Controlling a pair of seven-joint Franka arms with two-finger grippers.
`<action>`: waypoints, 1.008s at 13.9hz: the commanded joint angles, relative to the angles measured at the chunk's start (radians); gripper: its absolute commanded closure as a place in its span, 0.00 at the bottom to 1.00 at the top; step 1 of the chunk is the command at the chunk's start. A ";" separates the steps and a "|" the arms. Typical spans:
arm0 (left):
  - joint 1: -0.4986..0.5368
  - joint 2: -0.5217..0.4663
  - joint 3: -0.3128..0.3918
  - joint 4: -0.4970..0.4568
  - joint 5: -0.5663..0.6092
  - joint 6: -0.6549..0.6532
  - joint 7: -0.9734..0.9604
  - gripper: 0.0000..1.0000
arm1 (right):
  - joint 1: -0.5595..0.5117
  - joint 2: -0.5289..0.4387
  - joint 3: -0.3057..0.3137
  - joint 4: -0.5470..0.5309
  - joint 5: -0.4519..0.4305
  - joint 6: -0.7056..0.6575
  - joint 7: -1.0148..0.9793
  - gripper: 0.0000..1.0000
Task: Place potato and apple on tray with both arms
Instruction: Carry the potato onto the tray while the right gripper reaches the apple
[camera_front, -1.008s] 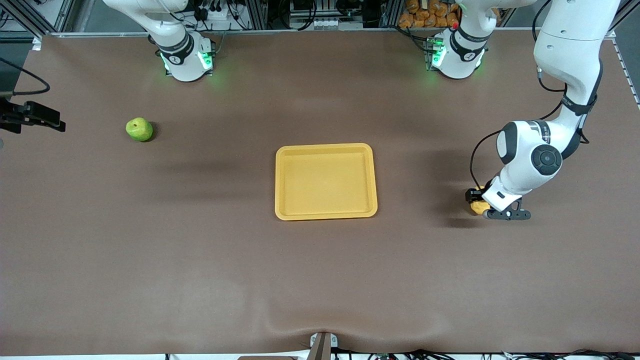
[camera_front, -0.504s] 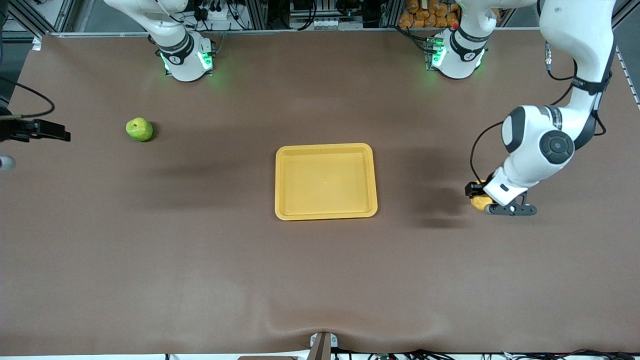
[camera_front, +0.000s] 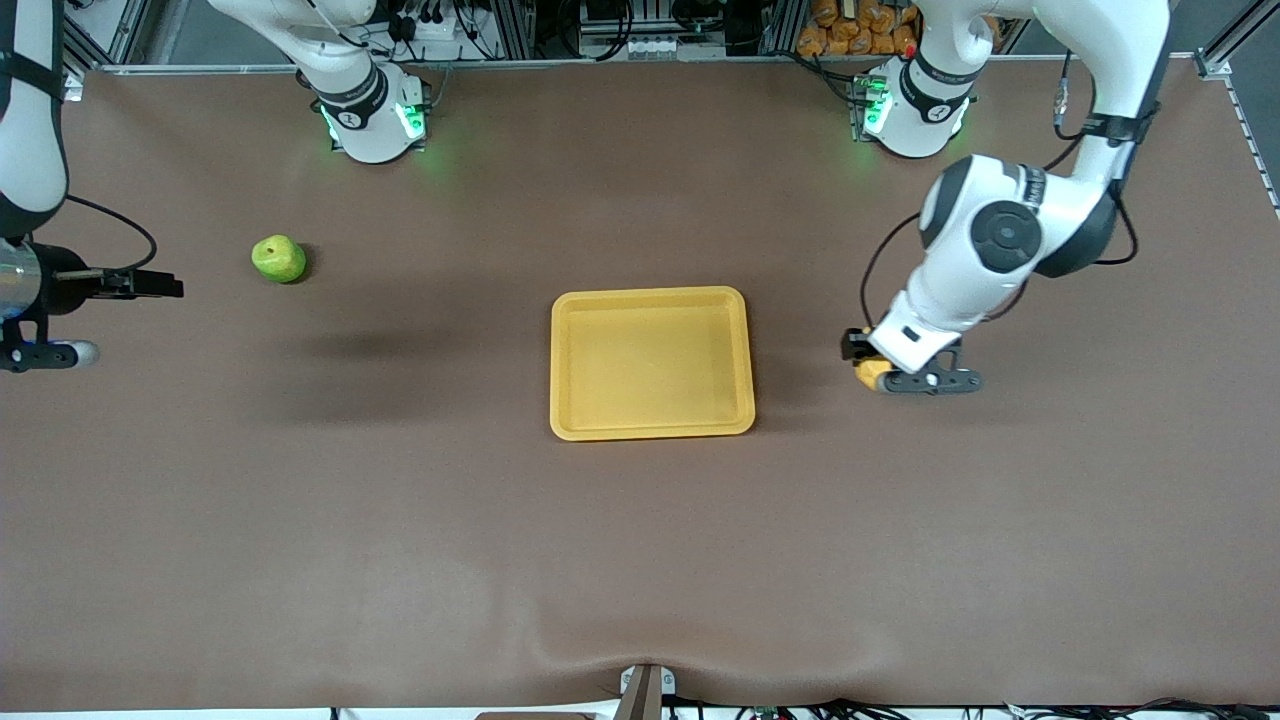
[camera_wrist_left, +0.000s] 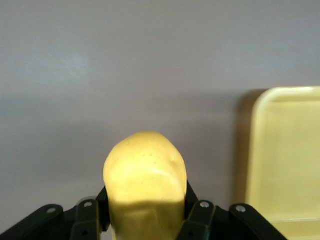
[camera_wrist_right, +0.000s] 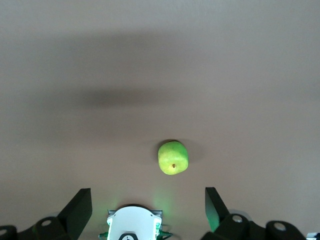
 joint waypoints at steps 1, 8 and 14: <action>-0.066 0.027 -0.015 0.073 0.023 -0.061 -0.106 1.00 | -0.036 -0.018 0.011 -0.081 -0.004 0.041 0.001 0.00; -0.301 0.298 -0.013 0.291 0.227 -0.075 -0.506 1.00 | -0.075 -0.083 0.011 -0.321 -0.004 0.201 0.000 0.00; -0.391 0.464 -0.004 0.445 0.324 -0.124 -0.649 1.00 | -0.116 -0.095 0.011 -0.458 -0.003 0.307 -0.012 0.00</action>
